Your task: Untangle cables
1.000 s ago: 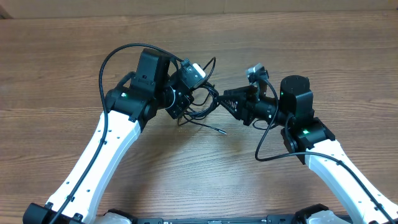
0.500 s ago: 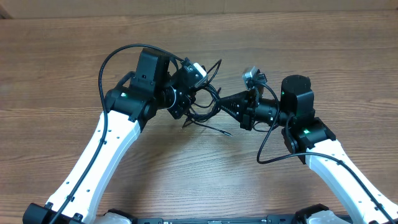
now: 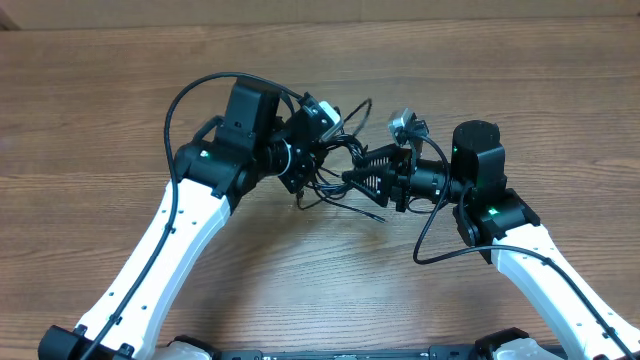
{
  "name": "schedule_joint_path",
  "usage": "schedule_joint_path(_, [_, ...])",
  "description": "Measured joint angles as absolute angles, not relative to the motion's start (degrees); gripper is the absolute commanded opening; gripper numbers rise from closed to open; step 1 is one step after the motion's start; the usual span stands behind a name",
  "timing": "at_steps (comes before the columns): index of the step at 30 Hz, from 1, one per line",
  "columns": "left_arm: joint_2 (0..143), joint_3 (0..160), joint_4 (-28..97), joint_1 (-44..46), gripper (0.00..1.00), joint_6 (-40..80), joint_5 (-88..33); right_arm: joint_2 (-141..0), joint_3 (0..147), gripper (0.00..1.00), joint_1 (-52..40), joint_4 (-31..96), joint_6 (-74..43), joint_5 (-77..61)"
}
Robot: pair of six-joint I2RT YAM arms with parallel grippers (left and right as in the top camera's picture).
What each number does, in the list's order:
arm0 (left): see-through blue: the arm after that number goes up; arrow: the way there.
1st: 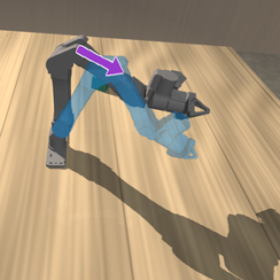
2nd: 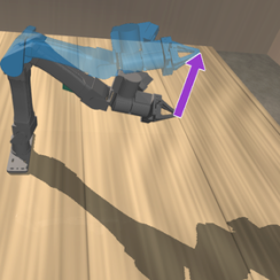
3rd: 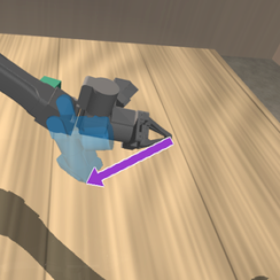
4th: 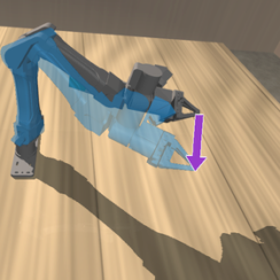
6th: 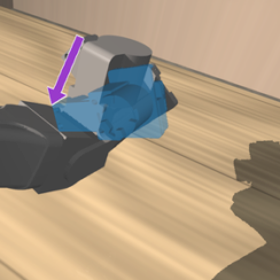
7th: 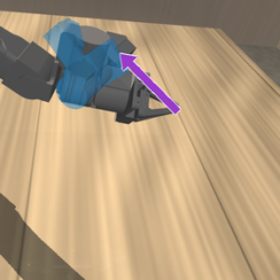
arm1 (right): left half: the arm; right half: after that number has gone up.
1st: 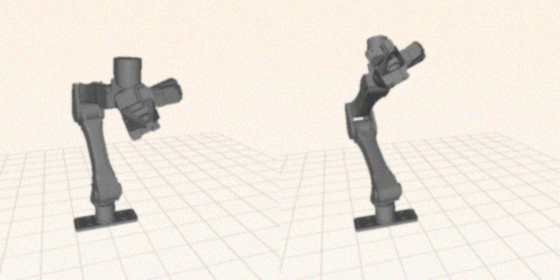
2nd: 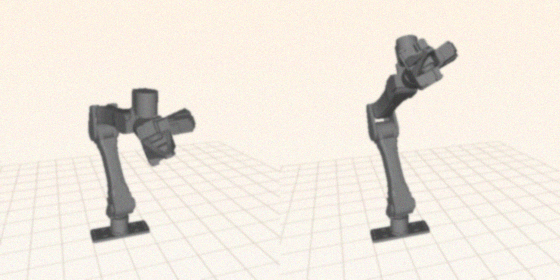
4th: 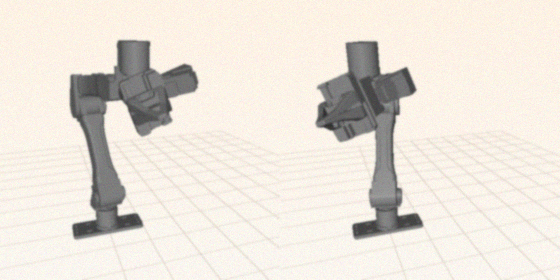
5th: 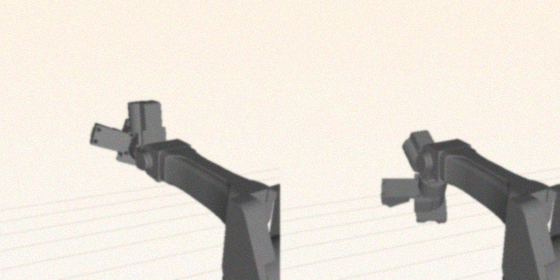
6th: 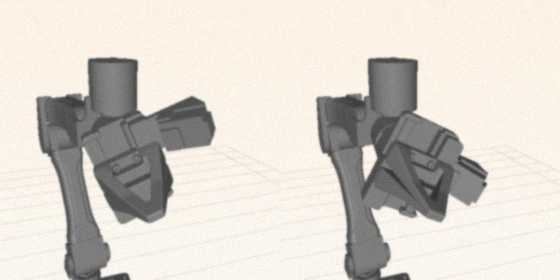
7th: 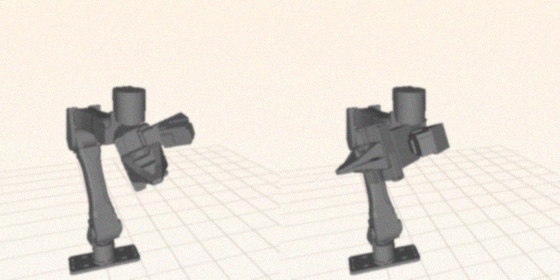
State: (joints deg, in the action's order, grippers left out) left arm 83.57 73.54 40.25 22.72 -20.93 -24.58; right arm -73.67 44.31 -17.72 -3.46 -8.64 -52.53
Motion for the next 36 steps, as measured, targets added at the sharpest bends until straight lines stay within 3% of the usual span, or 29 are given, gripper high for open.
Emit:
schedule_joint_path(3, [83.6, 73.5, 39.7, 23.3, 0.04, -20.9, -25.4, -73.7, 44.3, 0.51, -17.7, -3.4, -8.8, -52.6])
schedule_joint_path(7, [83.6, 73.5, 39.5, 23.7, 0.04, -20.9, -26.4, -73.7, 44.3, 0.36, -17.7, -3.4, -8.8, -52.5])
schedule_joint_path(9, [83.6, 73.5, 39.5, 23.9, 0.04, -20.9, -26.4, -73.7, 44.3, 0.23, -17.7, -3.4, -8.8, -52.4])
schedule_joint_path(14, [83.6, 73.5, 39.9, 24.0, 0.04, -20.2, -25.4, -73.7, 44.3, 0.09, -17.7, -2.8, -8.9, -51.8])
schedule_joint_path(26, [83.6, 73.5, 43.5, 24.8, 0.04, -17.3, -14.7, -73.7, 44.3, 0.04, -17.5, 4.3, -18.9, -37.4])
schedule_joint_path(36, [83.6, 73.5, 43.5, 24.8, 0.04, -16.6, -14.3, -73.7, 44.3, 0.04, -15.5, 6.5, -21.9, -36.4])
